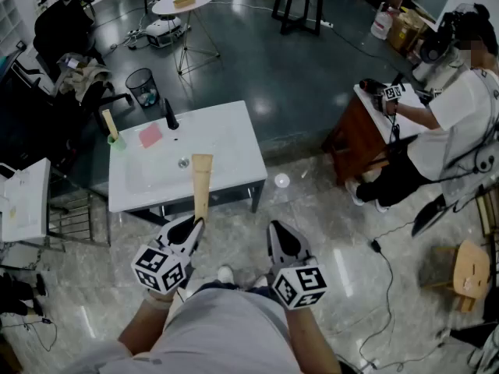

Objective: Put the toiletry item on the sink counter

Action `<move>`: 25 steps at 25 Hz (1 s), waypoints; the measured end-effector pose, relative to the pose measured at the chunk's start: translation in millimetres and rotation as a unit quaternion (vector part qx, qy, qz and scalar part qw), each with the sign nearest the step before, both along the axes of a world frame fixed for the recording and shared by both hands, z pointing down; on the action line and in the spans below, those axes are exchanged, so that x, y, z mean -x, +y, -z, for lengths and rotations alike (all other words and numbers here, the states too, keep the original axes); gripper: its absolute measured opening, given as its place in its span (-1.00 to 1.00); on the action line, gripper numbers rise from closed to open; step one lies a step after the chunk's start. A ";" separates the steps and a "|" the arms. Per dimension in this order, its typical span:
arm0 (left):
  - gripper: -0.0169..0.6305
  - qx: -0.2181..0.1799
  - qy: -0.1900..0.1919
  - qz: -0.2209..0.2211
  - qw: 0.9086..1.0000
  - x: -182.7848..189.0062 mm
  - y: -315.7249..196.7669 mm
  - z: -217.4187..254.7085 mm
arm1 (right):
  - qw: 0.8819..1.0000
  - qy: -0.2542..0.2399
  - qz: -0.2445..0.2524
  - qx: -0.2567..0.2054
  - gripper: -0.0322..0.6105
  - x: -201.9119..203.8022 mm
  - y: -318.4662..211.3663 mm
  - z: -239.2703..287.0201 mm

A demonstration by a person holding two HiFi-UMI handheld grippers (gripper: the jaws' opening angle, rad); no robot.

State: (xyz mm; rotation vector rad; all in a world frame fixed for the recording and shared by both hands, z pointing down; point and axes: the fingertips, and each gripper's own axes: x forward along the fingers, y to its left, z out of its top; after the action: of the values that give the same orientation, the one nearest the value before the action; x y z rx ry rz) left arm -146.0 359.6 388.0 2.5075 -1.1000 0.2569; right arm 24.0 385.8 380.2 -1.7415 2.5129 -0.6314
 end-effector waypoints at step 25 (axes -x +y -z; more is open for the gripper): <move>-0.78 0.001 0.019 -0.027 0.999 58.6 -56.4 -17.7 | 0.999 -0.005 -0.050 -0.001 -0.83 50.9 -46.2 -16.2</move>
State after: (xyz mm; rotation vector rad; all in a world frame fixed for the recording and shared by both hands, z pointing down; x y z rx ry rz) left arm -204.6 303.2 405.8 2.5327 -1.0175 0.2251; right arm -27.0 339.5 396.4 -1.8449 2.4007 -0.6298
